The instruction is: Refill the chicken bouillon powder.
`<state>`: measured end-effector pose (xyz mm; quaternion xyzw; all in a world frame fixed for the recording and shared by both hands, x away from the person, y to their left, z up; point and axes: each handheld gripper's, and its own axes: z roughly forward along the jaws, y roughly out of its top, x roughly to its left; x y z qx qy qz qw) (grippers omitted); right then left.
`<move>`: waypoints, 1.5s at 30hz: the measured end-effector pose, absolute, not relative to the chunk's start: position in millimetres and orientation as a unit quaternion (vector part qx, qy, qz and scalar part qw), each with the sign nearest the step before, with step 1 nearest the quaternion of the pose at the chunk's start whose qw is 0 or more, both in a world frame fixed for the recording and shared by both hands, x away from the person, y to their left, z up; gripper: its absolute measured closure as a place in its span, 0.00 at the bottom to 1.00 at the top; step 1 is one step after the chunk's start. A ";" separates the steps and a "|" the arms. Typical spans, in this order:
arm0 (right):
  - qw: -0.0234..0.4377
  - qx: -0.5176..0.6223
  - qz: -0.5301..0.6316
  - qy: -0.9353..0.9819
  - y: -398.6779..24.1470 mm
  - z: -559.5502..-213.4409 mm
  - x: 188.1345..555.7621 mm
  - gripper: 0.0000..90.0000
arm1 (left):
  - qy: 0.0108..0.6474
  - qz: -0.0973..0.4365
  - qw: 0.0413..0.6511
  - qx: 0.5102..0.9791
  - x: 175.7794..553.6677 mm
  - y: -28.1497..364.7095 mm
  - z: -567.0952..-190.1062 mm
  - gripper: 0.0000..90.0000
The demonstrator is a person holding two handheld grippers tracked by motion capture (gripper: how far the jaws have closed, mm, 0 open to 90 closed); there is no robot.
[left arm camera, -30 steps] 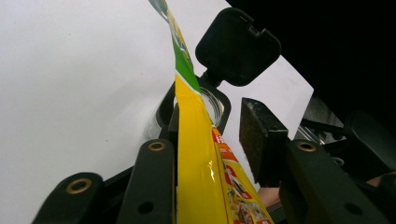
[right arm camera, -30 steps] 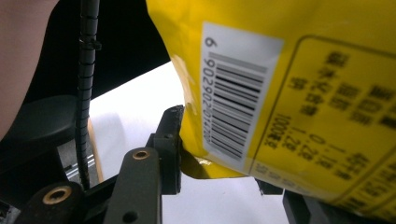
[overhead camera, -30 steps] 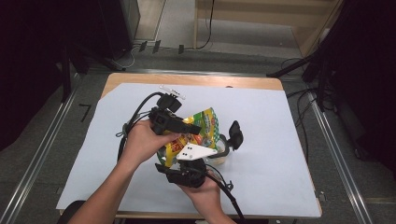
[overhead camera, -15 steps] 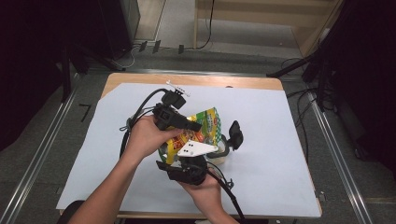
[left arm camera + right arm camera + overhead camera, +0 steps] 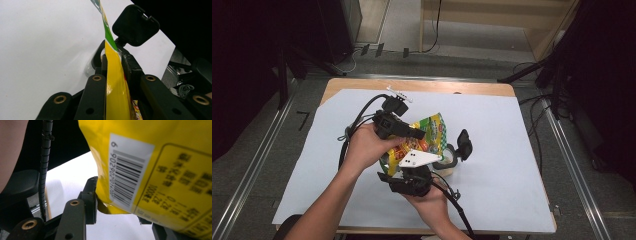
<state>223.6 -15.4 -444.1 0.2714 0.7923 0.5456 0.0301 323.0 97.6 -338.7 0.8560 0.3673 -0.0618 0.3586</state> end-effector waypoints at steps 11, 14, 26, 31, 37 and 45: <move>0.024 0.270 0.544 0.794 -12.8 -443.4 225.1 0.68 | 0.372 -0.063 0.359 0.853 325.2 99.6 -340.8 0.90; 0.024 0.270 0.543 0.794 -12.3 -443.5 224.8 0.68 | 0.372 -0.062 0.362 0.852 324.9 100.1 -340.9 0.90; 0.027 0.266 0.544 0.795 -11.2 -441.1 225.1 0.69 | 0.371 -0.059 0.367 0.851 323.6 102.7 -337.5 0.90; 0.028 0.263 0.546 0.795 -10.3 -440.0 225.6 0.69 | 0.370 -0.052 0.369 0.851 322.3 103.8 -335.5 0.90; 0.026 0.261 0.547 0.795 -9.2 -439.6 226.2 0.69 | 0.373 -0.050 0.367 0.851 321.4 104.8 -334.5 0.89; 0.021 0.262 0.547 0.795 -8.1 -440.1 226.2 0.69 | 0.373 -0.048 0.366 0.851 321.1 104.8 -335.1 0.89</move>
